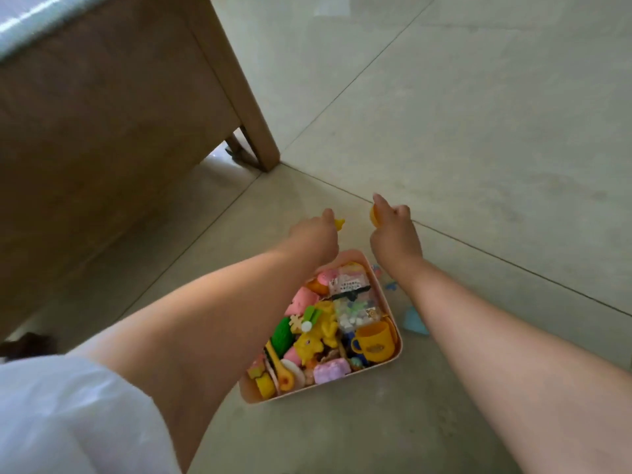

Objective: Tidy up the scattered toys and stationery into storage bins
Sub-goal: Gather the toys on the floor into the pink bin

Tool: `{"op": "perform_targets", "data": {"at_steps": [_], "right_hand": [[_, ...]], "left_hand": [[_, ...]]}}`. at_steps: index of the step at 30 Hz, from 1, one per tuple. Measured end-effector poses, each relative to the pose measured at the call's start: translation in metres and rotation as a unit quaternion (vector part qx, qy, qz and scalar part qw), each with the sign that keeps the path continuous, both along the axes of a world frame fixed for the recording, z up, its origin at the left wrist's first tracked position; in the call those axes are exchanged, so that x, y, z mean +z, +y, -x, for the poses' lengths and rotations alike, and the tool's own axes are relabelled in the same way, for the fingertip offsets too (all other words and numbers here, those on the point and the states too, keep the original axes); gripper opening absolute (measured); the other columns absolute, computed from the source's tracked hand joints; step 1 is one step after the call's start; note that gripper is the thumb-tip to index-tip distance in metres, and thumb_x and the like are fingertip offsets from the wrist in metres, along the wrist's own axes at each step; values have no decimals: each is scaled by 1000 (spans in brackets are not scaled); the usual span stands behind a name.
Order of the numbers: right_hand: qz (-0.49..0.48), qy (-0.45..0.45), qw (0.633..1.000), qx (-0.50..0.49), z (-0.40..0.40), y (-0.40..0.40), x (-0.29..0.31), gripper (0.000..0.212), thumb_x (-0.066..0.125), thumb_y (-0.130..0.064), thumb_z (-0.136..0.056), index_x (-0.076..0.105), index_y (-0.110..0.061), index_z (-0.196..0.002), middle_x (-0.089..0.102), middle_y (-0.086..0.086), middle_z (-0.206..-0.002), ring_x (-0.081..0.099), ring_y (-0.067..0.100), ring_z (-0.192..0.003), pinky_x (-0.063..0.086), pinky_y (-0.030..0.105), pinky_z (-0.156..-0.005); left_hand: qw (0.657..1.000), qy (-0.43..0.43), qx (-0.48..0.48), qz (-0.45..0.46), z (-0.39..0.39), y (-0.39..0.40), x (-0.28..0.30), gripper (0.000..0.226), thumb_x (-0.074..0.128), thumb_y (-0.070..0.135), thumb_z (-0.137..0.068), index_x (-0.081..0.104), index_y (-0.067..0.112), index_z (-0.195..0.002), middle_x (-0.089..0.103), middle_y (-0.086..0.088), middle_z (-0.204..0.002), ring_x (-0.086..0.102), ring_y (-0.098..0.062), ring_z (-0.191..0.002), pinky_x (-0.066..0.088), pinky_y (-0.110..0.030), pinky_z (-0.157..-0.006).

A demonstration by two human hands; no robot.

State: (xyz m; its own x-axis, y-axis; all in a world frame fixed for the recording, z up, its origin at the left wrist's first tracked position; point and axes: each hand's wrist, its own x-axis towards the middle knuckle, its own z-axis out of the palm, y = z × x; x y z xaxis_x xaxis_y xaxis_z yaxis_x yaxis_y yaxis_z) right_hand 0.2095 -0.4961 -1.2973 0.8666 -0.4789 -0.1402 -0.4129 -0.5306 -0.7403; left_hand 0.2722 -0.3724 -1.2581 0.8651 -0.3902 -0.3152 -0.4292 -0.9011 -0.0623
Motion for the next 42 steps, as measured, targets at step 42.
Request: {"op": "perform_targets", "data": {"at_steps": [42], "right_hand": [[44,115,991,53,59,-40,-56,43,46,-10,-94,45,-17,-136,40,15,-134,52,36,-113,44,38,-95]], "left_hand": [[991,-28,-90,-96,91,-51,-9,33,46,34,-96,64,18,-118,58,-5,-118,43,-25,-114,36,-37,-90]]}}
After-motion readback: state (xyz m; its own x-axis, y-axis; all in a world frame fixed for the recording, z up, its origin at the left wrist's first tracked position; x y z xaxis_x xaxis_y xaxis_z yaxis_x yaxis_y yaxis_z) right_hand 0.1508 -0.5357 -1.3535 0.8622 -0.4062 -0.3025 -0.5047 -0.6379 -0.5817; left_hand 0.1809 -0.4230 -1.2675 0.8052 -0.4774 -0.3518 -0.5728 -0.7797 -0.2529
